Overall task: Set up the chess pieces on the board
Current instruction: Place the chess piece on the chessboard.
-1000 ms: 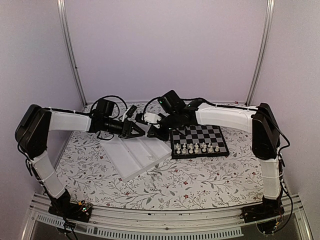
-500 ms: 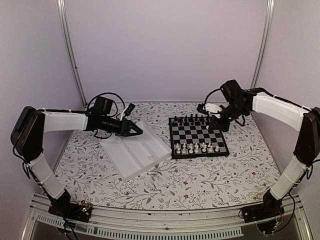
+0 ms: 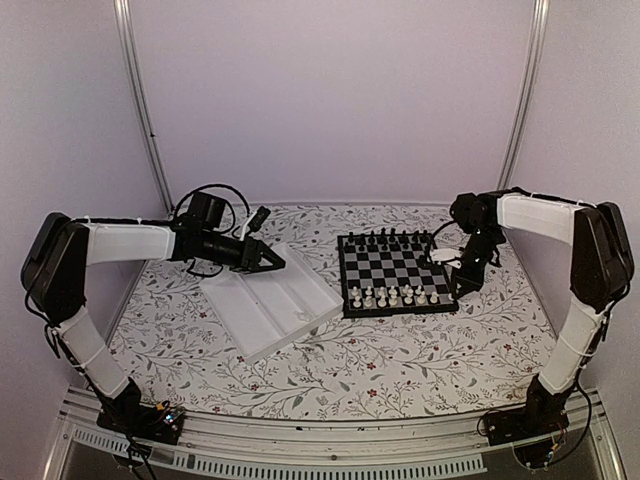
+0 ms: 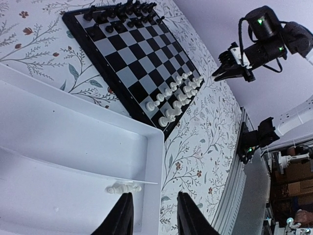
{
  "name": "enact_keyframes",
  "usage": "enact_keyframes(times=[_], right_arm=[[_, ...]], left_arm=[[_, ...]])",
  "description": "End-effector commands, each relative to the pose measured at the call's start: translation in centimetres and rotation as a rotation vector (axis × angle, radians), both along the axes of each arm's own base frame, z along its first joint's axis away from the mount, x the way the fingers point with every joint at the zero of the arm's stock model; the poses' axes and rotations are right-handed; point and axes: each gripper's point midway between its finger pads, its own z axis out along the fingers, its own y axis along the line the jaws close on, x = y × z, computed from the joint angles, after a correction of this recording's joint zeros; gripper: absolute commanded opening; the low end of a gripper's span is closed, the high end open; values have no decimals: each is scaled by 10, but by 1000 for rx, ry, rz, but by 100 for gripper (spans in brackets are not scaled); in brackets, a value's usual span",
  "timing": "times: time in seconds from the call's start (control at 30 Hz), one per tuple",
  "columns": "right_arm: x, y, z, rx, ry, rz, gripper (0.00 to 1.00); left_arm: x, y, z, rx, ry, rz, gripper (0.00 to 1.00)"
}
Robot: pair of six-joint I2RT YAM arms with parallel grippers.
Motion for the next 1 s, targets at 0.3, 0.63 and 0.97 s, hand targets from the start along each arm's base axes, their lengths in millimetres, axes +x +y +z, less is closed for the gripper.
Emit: enact_keyframes(times=[0.3,0.63,0.97], right_arm=[[26,-7,-28,-95,36,-42,8],[32,-3,-37,-93,47,-43,10],[30,1,-41,-71,71,-49,12]], left_arm=[[1,-3,16,-4,-46,-14,32],[0,-3,13,0,-37,-17,32],[-1,-4,9,4,-29,-20,32]])
